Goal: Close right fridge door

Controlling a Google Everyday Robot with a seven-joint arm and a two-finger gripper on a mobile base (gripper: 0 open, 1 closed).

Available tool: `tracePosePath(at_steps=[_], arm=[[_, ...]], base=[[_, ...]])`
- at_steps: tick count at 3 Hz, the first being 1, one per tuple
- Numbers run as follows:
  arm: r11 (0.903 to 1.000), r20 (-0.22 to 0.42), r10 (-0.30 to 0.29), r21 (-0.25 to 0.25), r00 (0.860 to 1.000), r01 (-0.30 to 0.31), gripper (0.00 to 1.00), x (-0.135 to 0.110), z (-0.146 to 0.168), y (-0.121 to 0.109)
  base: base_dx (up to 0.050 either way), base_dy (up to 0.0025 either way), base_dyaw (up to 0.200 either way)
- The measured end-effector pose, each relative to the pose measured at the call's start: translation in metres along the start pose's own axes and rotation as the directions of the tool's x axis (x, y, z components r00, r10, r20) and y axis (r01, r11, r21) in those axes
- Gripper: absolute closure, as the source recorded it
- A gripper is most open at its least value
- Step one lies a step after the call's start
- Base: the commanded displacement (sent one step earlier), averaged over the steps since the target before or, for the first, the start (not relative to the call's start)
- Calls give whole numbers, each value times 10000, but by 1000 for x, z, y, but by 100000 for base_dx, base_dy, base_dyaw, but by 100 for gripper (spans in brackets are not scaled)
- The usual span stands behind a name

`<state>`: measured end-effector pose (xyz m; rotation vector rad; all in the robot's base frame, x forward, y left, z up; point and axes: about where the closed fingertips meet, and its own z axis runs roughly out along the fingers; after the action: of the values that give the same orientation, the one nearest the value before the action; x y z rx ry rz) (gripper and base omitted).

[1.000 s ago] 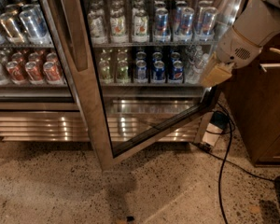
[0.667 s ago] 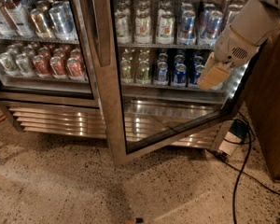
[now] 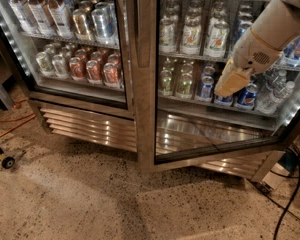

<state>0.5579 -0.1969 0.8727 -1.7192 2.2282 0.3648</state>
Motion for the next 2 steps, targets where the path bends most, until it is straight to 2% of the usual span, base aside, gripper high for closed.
tracePosePath(at_steps=[2], arm=[[10000, 0, 0, 0, 10000, 0, 100, 0, 0, 0]], base=[[4857, -3, 41]])
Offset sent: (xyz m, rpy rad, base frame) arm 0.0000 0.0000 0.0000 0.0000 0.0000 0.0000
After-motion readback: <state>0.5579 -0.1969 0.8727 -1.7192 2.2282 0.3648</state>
